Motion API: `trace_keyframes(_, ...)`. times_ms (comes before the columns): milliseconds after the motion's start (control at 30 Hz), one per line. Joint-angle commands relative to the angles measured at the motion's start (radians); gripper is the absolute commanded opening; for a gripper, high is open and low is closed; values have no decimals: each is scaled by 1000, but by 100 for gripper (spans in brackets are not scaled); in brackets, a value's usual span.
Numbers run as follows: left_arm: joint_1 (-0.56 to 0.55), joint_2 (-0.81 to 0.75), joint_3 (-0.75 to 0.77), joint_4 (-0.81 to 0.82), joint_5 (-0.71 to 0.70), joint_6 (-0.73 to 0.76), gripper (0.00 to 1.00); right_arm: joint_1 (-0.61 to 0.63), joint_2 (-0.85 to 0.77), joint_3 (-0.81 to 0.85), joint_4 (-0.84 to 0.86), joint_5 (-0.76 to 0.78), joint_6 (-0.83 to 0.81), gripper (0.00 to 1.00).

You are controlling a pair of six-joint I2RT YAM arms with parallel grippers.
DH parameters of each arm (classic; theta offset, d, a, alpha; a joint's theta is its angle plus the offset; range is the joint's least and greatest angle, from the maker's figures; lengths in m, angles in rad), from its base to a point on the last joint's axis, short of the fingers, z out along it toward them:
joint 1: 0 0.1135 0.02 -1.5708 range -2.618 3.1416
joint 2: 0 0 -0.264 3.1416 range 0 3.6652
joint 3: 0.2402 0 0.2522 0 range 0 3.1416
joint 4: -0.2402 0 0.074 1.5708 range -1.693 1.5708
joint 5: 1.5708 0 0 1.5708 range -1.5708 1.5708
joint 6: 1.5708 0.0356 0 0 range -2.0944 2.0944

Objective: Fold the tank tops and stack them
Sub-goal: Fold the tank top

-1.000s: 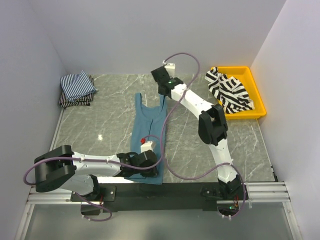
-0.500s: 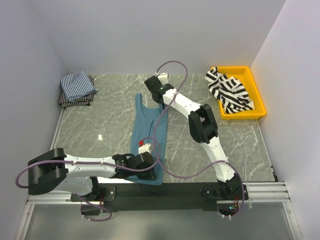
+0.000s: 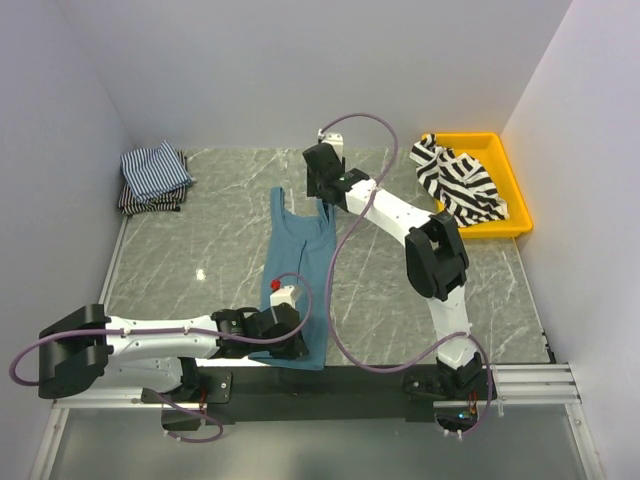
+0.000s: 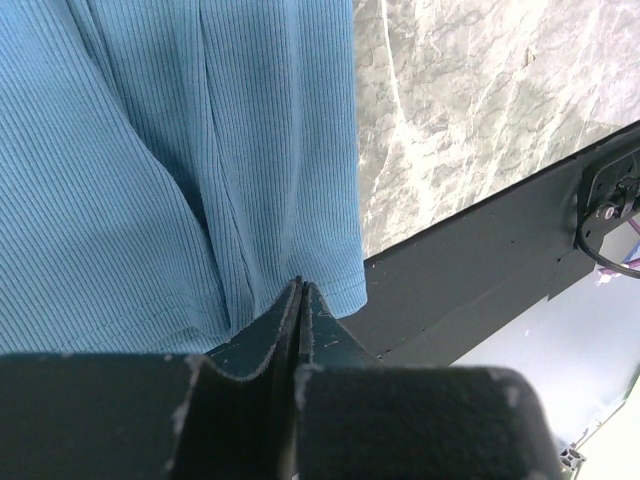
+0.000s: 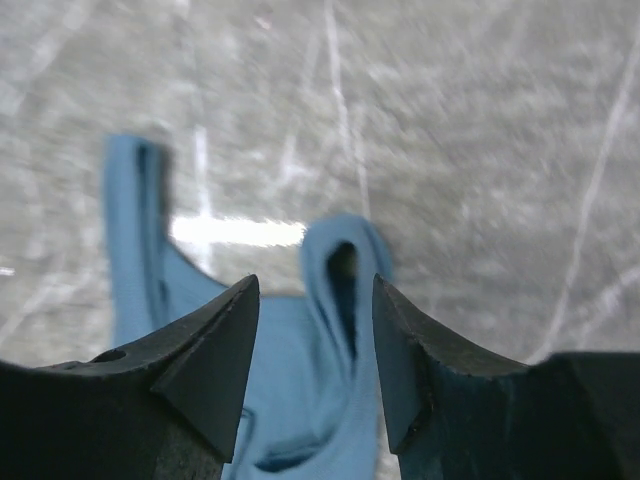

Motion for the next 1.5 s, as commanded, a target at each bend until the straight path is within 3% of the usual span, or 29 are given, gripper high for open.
trace_keyframes(0,-3,-23,-6,1,-14,-2,6,-13,22,39,68,-84,-57,57)
trace_keyframes(633,3,-34,-10,-1,-8,12,6,-25,164,122,-31,-8,-119,59)
trace_keyframes(1133,3,-19,-18,10,0,9,6,-25,233,186,-63,43,-113,44)
trace_keyframes(1267,3,-22,-18,8,0,9,6,-25,227,177,-66,69,-108,34)
trace_keyframes(1333,5,-23,-20,8,0,9,6,-25,216,165,-58,80,-101,18)
trace_keyframes(1467,5,-22,-23,11,3,6,6,-25,158,98,-32,139,-71,2)
